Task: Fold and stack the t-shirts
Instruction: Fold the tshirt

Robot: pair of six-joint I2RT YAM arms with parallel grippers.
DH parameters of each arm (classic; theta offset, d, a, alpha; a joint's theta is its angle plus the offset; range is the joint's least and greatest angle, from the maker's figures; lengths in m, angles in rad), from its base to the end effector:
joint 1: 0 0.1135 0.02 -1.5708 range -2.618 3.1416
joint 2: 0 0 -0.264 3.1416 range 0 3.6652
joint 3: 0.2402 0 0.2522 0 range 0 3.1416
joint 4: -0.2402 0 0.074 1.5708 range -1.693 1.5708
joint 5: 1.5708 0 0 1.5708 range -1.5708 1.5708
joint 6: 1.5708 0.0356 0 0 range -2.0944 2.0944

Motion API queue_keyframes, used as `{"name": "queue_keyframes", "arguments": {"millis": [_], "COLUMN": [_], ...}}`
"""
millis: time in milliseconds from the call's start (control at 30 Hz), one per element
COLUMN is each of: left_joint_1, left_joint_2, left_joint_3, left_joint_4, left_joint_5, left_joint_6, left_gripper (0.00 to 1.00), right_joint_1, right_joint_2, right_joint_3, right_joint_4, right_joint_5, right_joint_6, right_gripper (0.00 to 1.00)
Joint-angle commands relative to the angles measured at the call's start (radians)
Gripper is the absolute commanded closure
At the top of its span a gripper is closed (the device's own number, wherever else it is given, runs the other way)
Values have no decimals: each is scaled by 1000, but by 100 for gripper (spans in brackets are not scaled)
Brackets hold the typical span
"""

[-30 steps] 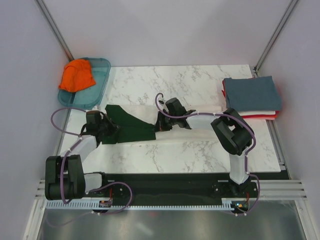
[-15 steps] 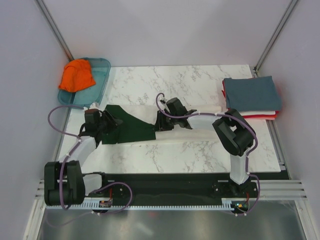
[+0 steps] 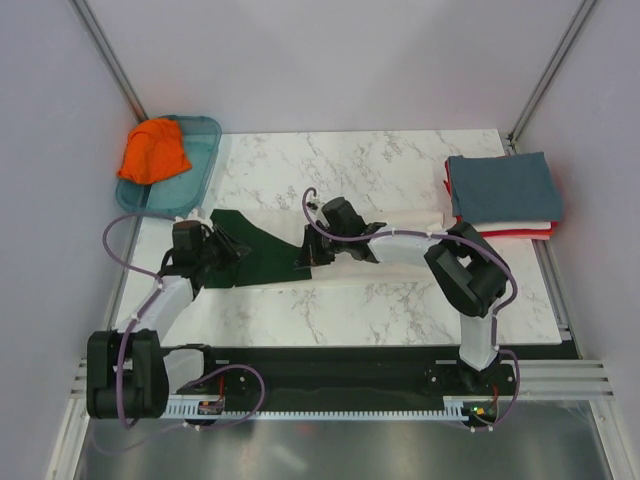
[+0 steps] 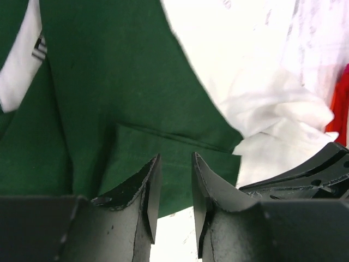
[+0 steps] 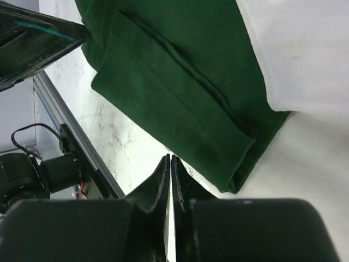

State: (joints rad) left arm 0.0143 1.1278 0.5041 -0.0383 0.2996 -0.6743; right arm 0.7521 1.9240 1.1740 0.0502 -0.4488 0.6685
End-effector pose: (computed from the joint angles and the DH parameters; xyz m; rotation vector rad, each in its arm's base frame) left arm 0.2260 -0.0073 0.1913 -0.6120 2.2054 -0.6872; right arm 0.2907 0.2932 0.1698 -0.3693 2.4841 1.1899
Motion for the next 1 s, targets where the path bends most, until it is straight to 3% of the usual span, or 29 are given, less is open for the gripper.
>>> {"name": "queue_keyframes", "arguments": {"millis": [0,233,400,567,700,800,967], "left_joint_1": [-2,-2,-2,-57,-144,-215,-303], "left_joint_2": [65,199,135,64,55,140,358], "left_joint_3": [-30,-79,-92,25,146,265,434], "left_joint_4": [32,87,78,-58,-120,-117,-81], "left_joint_5": [44,7,-28,-79,-146,-172,-154], "left_joint_6": [-44,-82,-82,-45,-33,-50,-73], "left_gripper": [66,69,69,68,66,65,65], "right_joint_1": [0,-22,-26,-82,-157,-238,-339], "right_joint_2": [73,132,64,-32,-134,-197,-256], "right_joint_3": [27,-19,-25,-23,-40,-62,-57], "right_joint_4": [74,96,94,27,-44,-119,-245], "right_joint_5": [-70,-73,-82,-56,-2,76,340], "right_joint_6": [57,100,82,49,3,-47,-136], "right_gripper": [92,95,85,69,67,62,61]}}
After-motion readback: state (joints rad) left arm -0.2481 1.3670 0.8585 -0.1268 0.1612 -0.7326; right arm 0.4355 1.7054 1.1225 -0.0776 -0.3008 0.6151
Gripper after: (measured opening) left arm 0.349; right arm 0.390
